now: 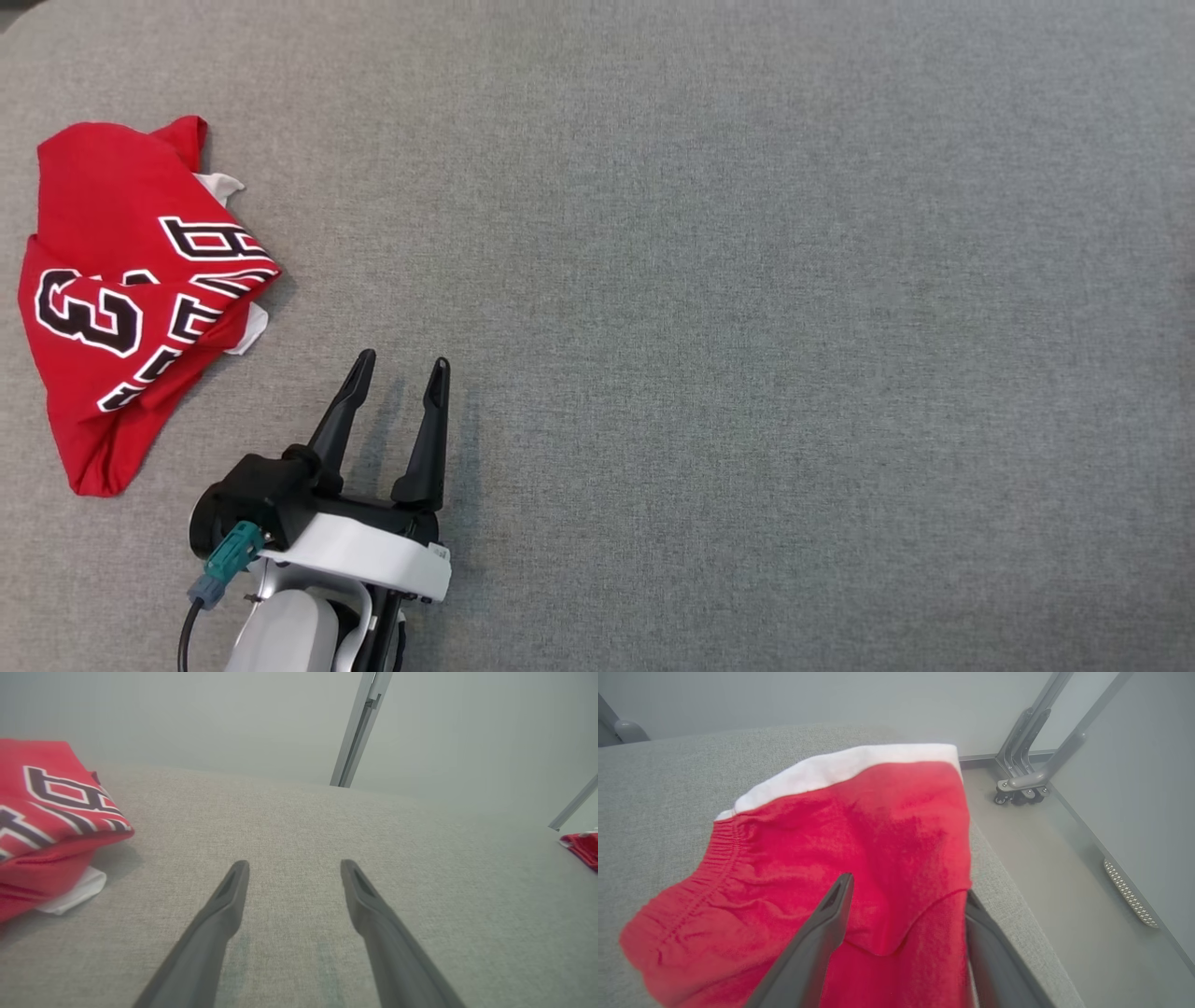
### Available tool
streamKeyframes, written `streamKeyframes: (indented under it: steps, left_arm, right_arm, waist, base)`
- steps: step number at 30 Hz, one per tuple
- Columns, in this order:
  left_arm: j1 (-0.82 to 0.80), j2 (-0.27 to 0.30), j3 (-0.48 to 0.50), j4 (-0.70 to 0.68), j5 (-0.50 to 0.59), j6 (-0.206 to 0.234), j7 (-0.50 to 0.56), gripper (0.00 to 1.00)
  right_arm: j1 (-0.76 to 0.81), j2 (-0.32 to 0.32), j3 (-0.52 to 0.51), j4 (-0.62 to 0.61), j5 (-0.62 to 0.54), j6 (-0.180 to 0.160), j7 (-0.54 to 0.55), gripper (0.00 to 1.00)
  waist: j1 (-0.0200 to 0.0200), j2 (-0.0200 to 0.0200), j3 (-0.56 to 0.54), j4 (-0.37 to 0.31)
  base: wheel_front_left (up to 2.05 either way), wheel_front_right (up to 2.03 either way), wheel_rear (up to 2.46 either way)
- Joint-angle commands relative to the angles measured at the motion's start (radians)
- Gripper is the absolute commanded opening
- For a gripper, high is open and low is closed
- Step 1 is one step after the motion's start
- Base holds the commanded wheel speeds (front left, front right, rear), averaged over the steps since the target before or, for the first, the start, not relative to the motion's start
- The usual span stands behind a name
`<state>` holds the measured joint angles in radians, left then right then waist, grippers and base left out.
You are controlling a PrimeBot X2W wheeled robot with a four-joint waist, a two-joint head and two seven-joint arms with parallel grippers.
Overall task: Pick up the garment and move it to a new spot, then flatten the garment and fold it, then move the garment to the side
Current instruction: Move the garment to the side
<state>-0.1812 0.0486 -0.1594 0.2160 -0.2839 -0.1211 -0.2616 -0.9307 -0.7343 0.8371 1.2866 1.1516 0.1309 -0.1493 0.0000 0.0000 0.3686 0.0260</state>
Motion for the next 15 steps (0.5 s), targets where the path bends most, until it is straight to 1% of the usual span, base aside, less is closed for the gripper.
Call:
streamKeyframes:
  steps: [1, 9, 12, 15]
  left_arm:
    - [0.000, 0.004, -0.001, 0.001, -0.008, 0.000, -0.003, 1.00]
    - [0.019, 0.004, -0.008, 0.002, -0.026, 0.011, -0.003, 1.00]
    - [0.027, 0.004, -0.012, 0.003, -0.034, 0.016, -0.003, 1.00]
    - [0.029, 0.004, -0.015, 0.004, -0.039, 0.019, -0.003, 1.00]
  right_arm:
    - [0.000, -0.004, -0.001, 0.005, -0.008, 0.000, -0.001, 1.00]
    - [-0.014, -0.022, 0.028, 0.006, -0.047, 0.000, -0.004, 1.00]
    - [-0.029, -0.037, 0.054, 0.006, -0.087, 0.000, -0.016, 1.00]
    - [-0.051, -0.025, 0.049, 0.005, -0.087, 0.000, -0.034, 1.00]
  waist:
    - [0.0000, 0.0000, -0.012, 0.002]
    - [0.0000, 0.0000, -0.060, -0.003]
    - [0.0000, 0.0000, -0.073, -0.006]
    - [0.0000, 0.0000, -0.090, -0.009]
  base:
    - [0.00, 0.00, 0.00]
    - [0.00, 0.00, 0.00]
    - [0.00, 0.00, 0.00]
    - [0.00, 0.00, 0.00]
